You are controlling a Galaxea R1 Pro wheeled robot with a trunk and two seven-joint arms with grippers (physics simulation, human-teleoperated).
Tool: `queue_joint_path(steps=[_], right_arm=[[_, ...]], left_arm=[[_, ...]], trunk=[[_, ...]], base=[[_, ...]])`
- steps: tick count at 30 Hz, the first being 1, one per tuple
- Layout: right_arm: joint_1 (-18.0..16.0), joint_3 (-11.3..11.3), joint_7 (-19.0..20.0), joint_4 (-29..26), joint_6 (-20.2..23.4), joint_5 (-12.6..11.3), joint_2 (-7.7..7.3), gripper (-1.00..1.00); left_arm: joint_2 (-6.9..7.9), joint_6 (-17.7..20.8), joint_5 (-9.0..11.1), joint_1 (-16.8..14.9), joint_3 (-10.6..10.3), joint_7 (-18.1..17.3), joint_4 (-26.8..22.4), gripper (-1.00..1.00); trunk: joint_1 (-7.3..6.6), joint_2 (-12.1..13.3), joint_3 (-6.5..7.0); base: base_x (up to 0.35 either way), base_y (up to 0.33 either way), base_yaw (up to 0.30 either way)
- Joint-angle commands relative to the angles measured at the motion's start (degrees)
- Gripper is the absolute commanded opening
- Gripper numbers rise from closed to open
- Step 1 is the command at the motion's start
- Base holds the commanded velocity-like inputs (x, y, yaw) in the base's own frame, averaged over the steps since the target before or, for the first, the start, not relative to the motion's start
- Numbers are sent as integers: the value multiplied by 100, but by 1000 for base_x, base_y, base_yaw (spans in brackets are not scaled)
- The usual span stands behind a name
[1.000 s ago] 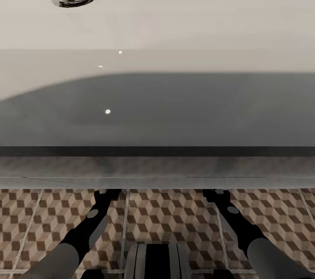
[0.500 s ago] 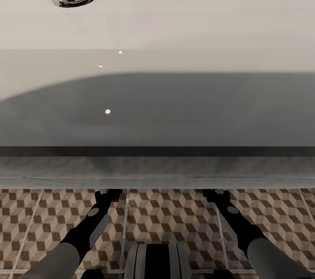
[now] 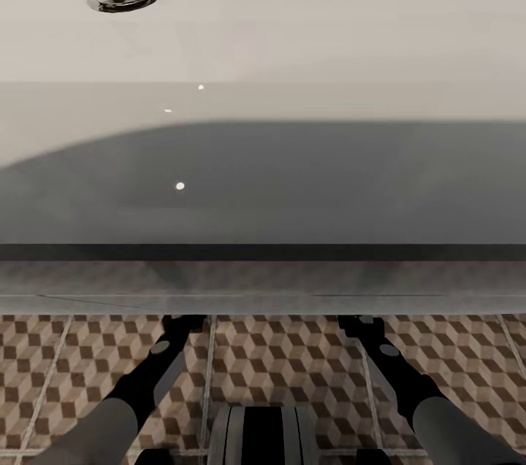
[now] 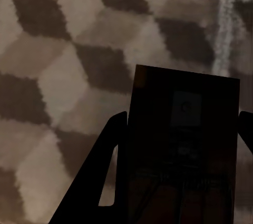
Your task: Take the four mousetraps from the cabinet in the bathroom and place them on the bathroom floor. Make sure all four end up on the same floor surface, and ensure that at least two of them are either under or directly next to the same bathroom sink.
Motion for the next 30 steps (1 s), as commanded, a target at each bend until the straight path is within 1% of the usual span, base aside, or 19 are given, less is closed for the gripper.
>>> queue_joint_path(steps=[1, 5, 14, 16, 18, 21, 30], right_arm=[[-3, 47, -22, 3, -22, -77, -6, -100], [-2, 47, -23, 4, -22, -81, -6, -100], [-4, 47, -27, 4, -4, -86, -6, -100], [-3, 47, -30, -1, 88, -76, -6, -100], [-4, 47, -31, -5, 282, -60, -6, -100], [-6, 47, -32, -11, 408, -39, -6, -100], [-16, 47, -32, -14, 484, -44, -6, -100]], left_arm=[[2, 58, 31, -21, -48, 70, 2, -100], [-17, 188, 31, -42, -46, 73, 4, -100], [-20, 222, 15, -49, -41, 74, 31, -100], [-12, 223, 14, -49, -40, 74, 34, -100], [-18, 223, 14, -50, -39, 74, 34, -100], [-26, 223, 14, -50, -39, 74, 30, -100], [-39, 232, 22, -50, -39, 74, 28, -100]], trunk=[[-1, -1, -3], [-1, -1, -3], [-1, -1, -3], [-1, -1, -3], [-1, -1, -3], [-1, -1, -3], [-1, -1, -3]], base=[[0, 0, 0], [0, 0, 0], [0, 0, 0], [0, 0, 0], [0, 0, 0], [0, 0, 0], [0, 0, 0]])
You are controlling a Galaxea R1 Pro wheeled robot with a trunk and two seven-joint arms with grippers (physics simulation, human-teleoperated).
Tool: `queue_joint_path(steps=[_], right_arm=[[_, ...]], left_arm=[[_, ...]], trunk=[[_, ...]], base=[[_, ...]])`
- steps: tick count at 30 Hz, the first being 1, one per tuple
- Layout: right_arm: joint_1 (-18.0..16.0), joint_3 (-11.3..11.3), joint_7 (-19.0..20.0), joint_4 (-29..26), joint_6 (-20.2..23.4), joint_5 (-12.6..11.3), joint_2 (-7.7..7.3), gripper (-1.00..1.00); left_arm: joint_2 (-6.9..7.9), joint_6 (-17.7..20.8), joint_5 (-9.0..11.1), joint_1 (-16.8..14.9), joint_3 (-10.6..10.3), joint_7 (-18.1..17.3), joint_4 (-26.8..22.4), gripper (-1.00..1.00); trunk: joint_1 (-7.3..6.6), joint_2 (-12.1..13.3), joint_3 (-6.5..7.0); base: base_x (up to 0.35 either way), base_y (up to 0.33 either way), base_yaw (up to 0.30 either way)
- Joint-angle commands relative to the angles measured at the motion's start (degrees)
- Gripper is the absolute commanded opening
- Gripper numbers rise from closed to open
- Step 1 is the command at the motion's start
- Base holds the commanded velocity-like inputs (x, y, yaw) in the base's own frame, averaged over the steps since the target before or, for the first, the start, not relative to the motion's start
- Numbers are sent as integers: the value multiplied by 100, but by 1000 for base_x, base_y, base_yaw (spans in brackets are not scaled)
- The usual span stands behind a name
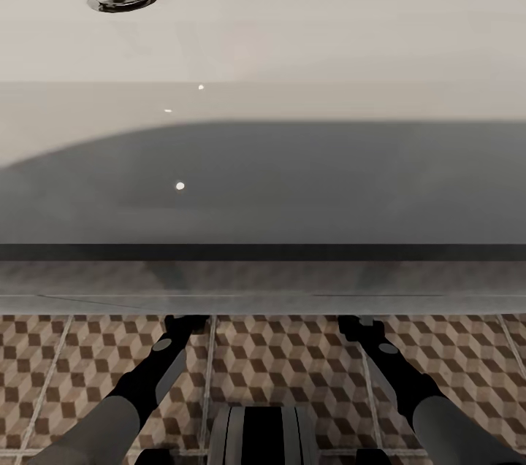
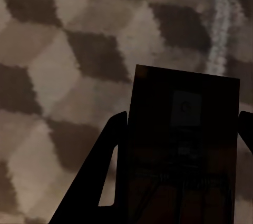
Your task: Take the four mousetraps from the cabinet in the bathroom and place them on the bathroom floor. Make sure all four end up on the same floor surface, and ensure that at least two of them are either under or directly next to the same bathroom sink.
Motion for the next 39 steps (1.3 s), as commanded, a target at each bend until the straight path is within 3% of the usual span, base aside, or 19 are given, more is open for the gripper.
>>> queue_joint_path(steps=[1, 22, 39], right_arm=[[-4, 47, -24, 3, -22, -80, -6, -100], [-92, 39, -24, -5, -36, -99, -6, -100], [-95, 38, -24, -6, -39, -95, -6, -100]], left_arm=[[4, -27, 47, -4, -50, 66, 2, -100], [-144, -11, 31, -4, -51, 68, 2, -100], [-143, 182, 30, -12, -50, 74, -3, -100]], trunk=[[-1, -1, -3], [-1, -1, -3], [-1, -1, -3]], base=[[0, 0, 0], [0, 0, 0], [0, 0, 0]])
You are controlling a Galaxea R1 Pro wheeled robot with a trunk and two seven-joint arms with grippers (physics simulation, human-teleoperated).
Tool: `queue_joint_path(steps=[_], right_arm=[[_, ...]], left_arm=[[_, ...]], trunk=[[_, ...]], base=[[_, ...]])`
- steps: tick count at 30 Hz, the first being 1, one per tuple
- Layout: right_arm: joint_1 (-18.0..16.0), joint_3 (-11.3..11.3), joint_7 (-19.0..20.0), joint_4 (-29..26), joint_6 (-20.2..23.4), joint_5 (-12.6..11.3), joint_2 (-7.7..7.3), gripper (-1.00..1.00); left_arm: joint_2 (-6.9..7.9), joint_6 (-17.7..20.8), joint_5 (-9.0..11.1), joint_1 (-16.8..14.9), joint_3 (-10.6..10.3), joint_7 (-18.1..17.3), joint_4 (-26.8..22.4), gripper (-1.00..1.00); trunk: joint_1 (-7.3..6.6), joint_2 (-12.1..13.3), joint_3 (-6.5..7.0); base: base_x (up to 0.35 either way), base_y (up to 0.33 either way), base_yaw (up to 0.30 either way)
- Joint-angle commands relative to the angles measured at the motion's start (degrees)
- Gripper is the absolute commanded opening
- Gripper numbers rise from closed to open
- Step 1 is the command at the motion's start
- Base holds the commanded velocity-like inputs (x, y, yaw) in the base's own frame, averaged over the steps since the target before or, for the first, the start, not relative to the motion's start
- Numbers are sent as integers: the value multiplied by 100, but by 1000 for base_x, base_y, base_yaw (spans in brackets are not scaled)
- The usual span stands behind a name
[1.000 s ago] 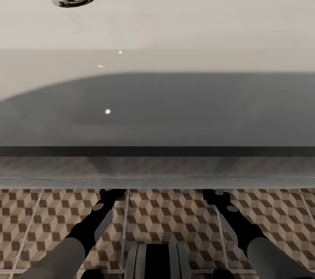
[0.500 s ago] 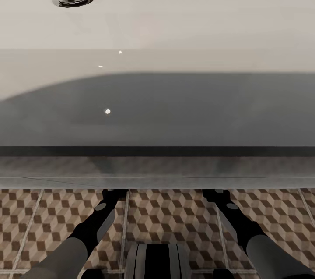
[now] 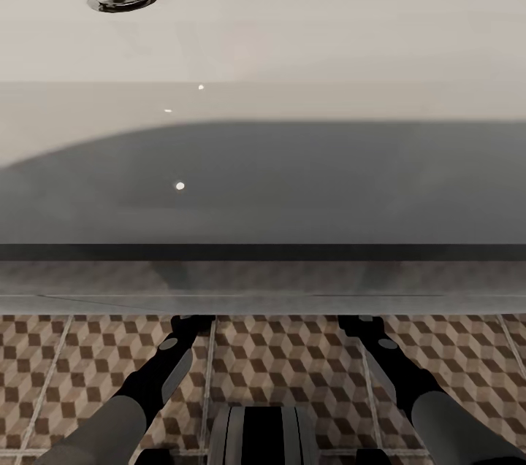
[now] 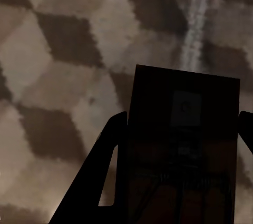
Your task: Take the four mousetraps from the cabinet in the bathroom and place them on the bathroom floor. Make sure all four end up on the same floor surface, and ensure that at least two of them are either under or directly next to the same bathroom sink.
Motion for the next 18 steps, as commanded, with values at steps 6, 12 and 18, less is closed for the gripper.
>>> queue_joint_path(steps=[6, 12, 18], right_arm=[[-3, 47, -24, 5, -28, -78, -6, -100], [-3, 47, -24, 5, -29, -73, -6, -100], [-3, 47, -24, 4, -29, -70, -6, -100]], left_arm=[[5, 93, 49, -4, -49, 66, 7, -100], [5, 153, 56, -25, -49, 66, -1, -100], [21, 146, 57, -38, -48, 66, -9, -100]], trunk=[[-1, -1, -3], [-1, -1, -3], [-1, -1, -3]], base=[[0, 0, 0], [0, 0, 0], [0, 0, 0]])
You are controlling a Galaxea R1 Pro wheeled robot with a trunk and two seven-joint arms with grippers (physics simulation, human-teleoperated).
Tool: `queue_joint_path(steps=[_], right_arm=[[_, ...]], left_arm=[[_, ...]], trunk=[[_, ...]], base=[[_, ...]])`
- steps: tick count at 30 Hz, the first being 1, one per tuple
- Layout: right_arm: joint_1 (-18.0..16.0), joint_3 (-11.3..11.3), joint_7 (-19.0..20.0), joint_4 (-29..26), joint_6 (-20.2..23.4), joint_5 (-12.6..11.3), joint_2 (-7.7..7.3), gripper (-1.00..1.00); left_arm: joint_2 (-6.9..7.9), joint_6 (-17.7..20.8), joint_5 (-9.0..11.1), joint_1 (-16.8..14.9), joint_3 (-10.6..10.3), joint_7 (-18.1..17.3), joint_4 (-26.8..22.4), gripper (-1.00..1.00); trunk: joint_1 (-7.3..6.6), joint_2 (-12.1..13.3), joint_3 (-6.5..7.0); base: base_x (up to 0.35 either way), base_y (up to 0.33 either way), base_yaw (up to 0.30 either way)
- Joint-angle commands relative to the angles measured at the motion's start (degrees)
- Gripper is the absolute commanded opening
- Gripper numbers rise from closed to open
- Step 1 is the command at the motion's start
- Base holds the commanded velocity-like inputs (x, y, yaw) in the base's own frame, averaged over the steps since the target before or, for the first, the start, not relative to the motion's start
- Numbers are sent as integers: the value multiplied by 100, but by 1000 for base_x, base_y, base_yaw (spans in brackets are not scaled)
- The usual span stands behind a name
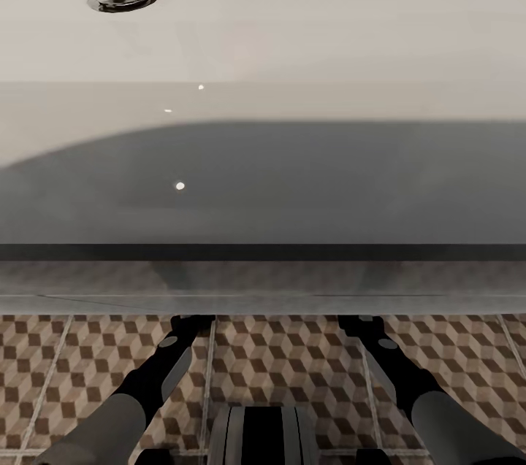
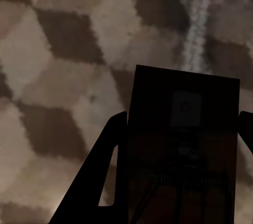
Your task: Take the four mousetraps from the cabinet in the bathroom and place them on the bathroom floor. Make sure all four end up on the same floor surface, and ensure that at least two of them are either under or directly next to the same bathroom sink.
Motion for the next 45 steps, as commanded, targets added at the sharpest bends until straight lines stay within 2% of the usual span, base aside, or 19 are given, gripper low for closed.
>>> queue_joint_path(steps=[1, 9, 17, 24, 31, 45], right_arm=[[-3, 47, -24, 3, -23, -75, -6, -100], [-15, 54, -24, -19, 28, -63, -6, -100], [-112, 55, -24, -16, 294, -66, -6, -100], [-117, 55, -24, -15, 310, -66, -6, -100], [-117, 56, -24, -14, 290, -66, -6, -100], [-119, 56, -24, -6, 285, -66, -6, -100]], left_arm=[[10, -23, 48, -4, -48, 67, 0, -100], [-14, -26, 48, -5, -43, 67, 9, -100], [-3, -98, 39, -5, -36, 59, 80, -100], [-7, -33, 31, -41, -33, 66, 189, -100], [-1, -20, 31, -131, -33, 66, 498, -100], [13, -79, 39, -157, -9, 67, 591, -100]], trunk=[[-1, -1, -3], [-1, -1, -3], [-1, -1, -3], [-1, -1, -3], [-1, -1, -3], [-1, -1, -3]], base=[[0, 0, 0], [0, 0, 0], [0, 0, 0], [0, 0, 0], [0, 0, 0], [0, 0, 0]])
